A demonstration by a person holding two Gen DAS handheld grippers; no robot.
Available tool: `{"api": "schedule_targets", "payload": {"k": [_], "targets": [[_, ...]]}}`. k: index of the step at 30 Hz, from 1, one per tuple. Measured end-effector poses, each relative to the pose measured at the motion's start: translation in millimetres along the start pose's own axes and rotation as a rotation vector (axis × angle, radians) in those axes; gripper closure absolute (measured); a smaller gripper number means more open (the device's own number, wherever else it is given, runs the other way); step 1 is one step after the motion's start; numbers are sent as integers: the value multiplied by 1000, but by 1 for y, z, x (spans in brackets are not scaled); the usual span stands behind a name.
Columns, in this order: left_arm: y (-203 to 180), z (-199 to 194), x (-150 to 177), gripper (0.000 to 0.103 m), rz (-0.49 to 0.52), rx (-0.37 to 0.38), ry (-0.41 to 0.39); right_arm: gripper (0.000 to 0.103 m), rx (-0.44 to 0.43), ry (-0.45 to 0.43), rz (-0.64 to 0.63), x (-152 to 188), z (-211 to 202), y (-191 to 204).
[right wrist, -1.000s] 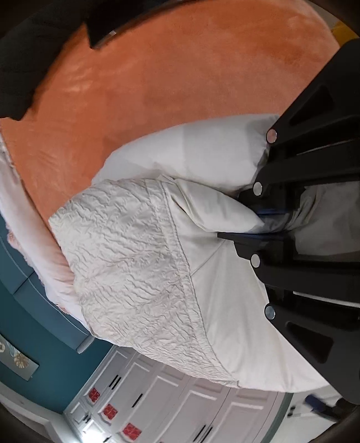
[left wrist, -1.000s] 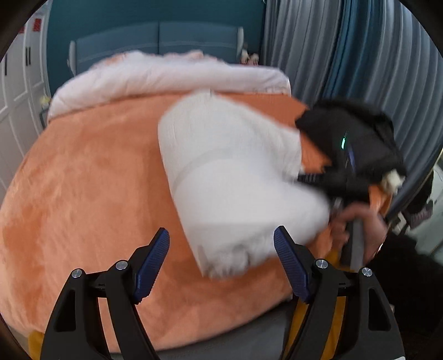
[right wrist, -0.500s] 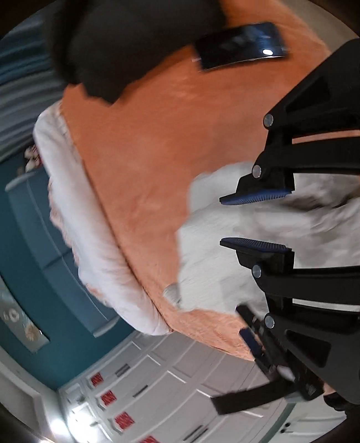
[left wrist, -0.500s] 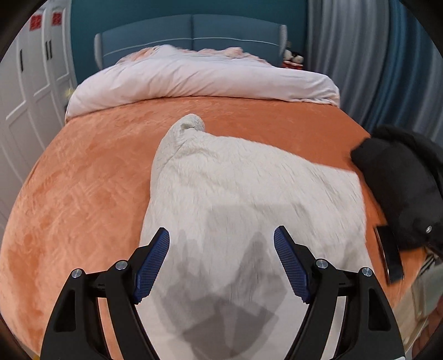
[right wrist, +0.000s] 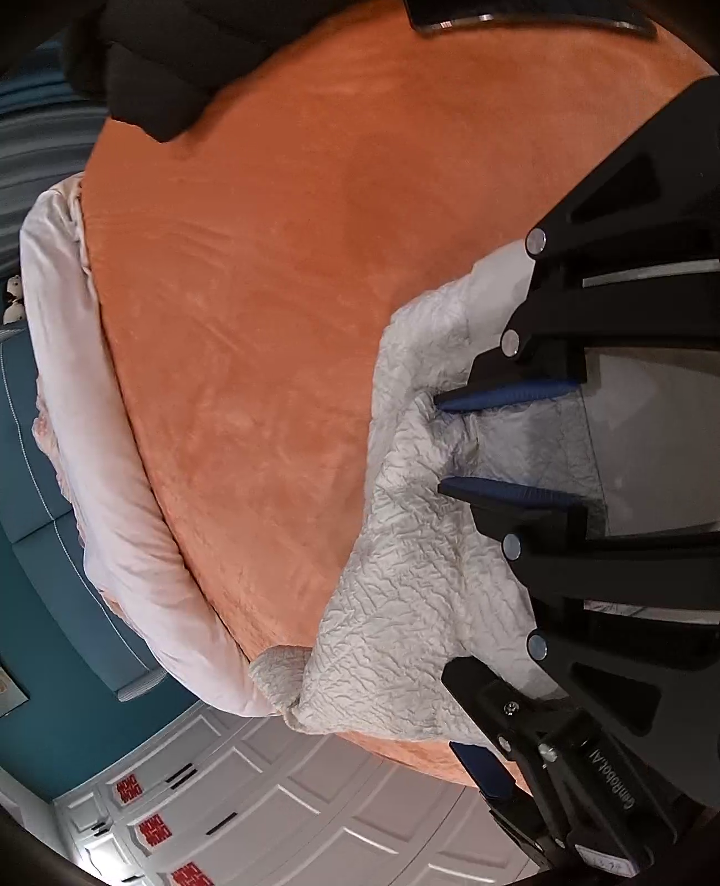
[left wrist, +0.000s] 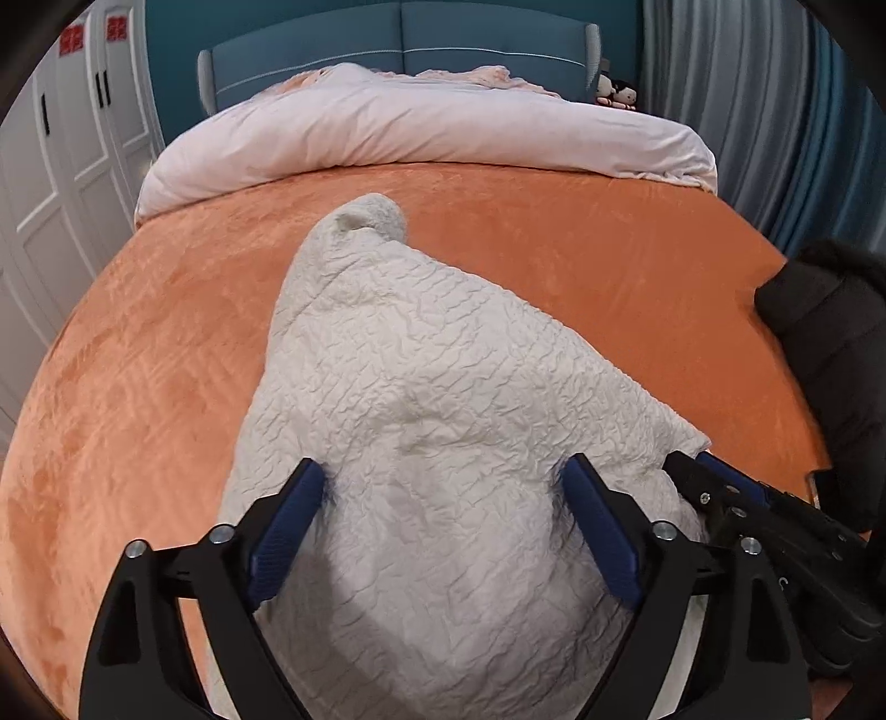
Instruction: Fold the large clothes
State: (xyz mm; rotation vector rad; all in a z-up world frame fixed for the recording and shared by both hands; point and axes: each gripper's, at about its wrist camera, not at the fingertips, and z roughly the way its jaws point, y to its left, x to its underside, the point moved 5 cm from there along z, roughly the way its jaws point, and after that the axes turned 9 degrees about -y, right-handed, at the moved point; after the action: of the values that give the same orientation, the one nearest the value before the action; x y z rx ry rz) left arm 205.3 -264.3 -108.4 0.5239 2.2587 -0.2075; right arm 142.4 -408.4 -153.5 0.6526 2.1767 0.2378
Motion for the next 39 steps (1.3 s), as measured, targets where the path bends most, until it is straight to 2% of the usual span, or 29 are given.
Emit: {"api": "schedule_targets", "payload": {"k": [12,26,31,33,34,35,37,39], "targets": [[-2,26,16,8,25,-18,-31,80,-22,-16,23,16,29,-7],[-1,43,26,6,12,-40,-90,80,-35,-44,52,24,44,-14],[4,37,23,6,0,-14,-81,80,-24,-24,23,21,38,-8],[12,21,20,6,8,32,-58,77,-4,-1,18,11,14,-2],[20,6,20,6,2,54,-53,68,-9,1,26,9,2,0],[31,-13,23,6,-14,81,-51,51,-30,-12,24,10,-22,1],[60,-50,38,6,-66,153,-33,35,-33,-55,-7,21,-65,-2],[85,-69,60,5,-138,178,9,33,-13,-39,5,42,-87,-13]]}}
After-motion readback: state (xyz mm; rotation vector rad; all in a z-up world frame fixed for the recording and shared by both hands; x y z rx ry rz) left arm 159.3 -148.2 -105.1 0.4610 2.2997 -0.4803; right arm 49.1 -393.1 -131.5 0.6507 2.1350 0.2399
